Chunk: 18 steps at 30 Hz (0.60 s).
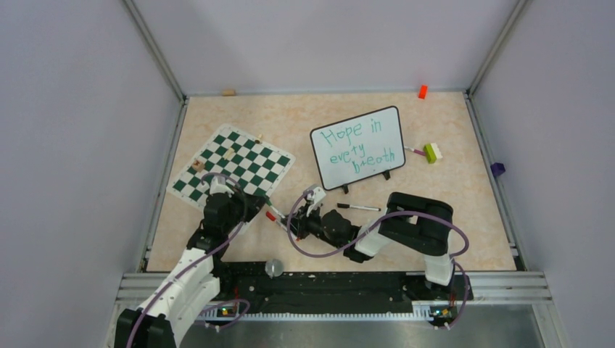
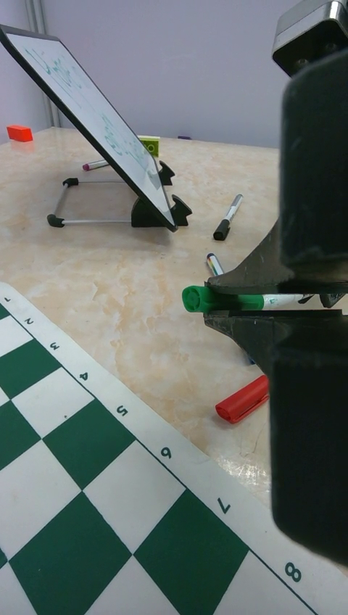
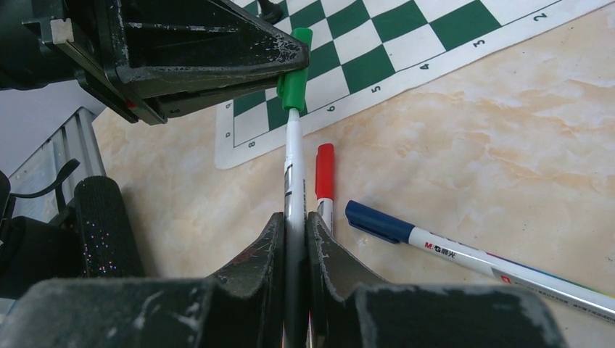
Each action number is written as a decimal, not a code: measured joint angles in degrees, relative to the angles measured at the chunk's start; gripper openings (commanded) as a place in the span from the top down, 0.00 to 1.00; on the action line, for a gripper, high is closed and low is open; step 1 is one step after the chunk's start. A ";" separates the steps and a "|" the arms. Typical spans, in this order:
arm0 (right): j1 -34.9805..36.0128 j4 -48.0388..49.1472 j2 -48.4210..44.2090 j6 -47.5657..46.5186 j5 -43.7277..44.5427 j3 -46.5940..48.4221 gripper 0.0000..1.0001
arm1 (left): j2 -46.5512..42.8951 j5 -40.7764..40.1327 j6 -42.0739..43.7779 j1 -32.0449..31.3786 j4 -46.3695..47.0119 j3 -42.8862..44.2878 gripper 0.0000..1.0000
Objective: Write a sentence on the whiteboard
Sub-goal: Insert the pen cap into the whiteboard marker.
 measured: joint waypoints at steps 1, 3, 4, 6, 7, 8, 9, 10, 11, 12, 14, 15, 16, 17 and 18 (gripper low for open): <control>0.00 0.00 0.00 -0.04 -0.04 0.00 1.00 | -0.11 0.04 0.00 0.02 -0.09 0.00 1.00; 0.00 -0.02 0.00 -0.15 -0.07 0.07 1.00 | -0.31 0.07 0.02 0.02 -0.20 0.00 1.00; 0.00 -0.22 0.00 -0.20 -0.07 0.26 1.00 | -0.35 0.02 0.02 0.07 -0.26 0.00 1.00; 0.00 -0.72 0.00 -0.50 -0.07 0.63 1.00 | -0.39 -0.13 0.04 0.17 -0.31 0.00 1.00; 0.00 -0.83 0.00 -0.61 -0.07 0.68 1.00 | -0.46 -0.13 0.02 0.22 -0.35 0.00 1.00; -0.02 -0.83 0.00 -0.66 -0.07 0.68 1.00 | -0.52 -0.13 0.04 0.24 -0.42 0.00 1.00; -0.04 -0.83 0.00 -0.74 -0.07 0.68 1.00 | -0.61 -0.15 0.02 0.26 -0.52 0.00 1.00; -0.07 -0.83 0.00 -0.85 -0.07 0.68 1.00 | -0.76 -0.17 0.00 0.26 -0.70 0.00 1.00; -0.15 -0.83 0.00 -1.05 -0.07 0.68 1.00 | -1.09 -0.33 0.00 0.26 -1.09 0.00 1.00; -0.15 -0.79 0.00 -1.18 -0.11 0.68 1.00 | -1.55 -0.42 -0.02 0.26 -1.46 0.00 1.00; -0.15 -0.52 0.00 -1.62 -0.22 0.68 1.00 | -2.99 -0.76 -0.07 0.26 -2.56 0.00 1.00; -0.15 -0.46 -0.02 -1.79 -0.26 0.70 1.00 | -3.56 -0.83 -0.07 0.26 -2.89 -0.04 1.00; -0.15 -0.42 -0.07 -2.14 -0.26 0.76 1.00 | -3.91 -0.85 -0.07 0.26 -2.97 -0.11 1.00; -0.15 -0.55 -0.11 -2.43 -0.26 0.85 1.00 | -3.98 -0.94 -0.07 0.26 -2.97 -0.17 1.00; -0.15 -0.96 -0.13 -2.80 -0.13 1.18 1.00 | -3.85 -0.68 -0.07 0.26 -3.04 -0.17 1.00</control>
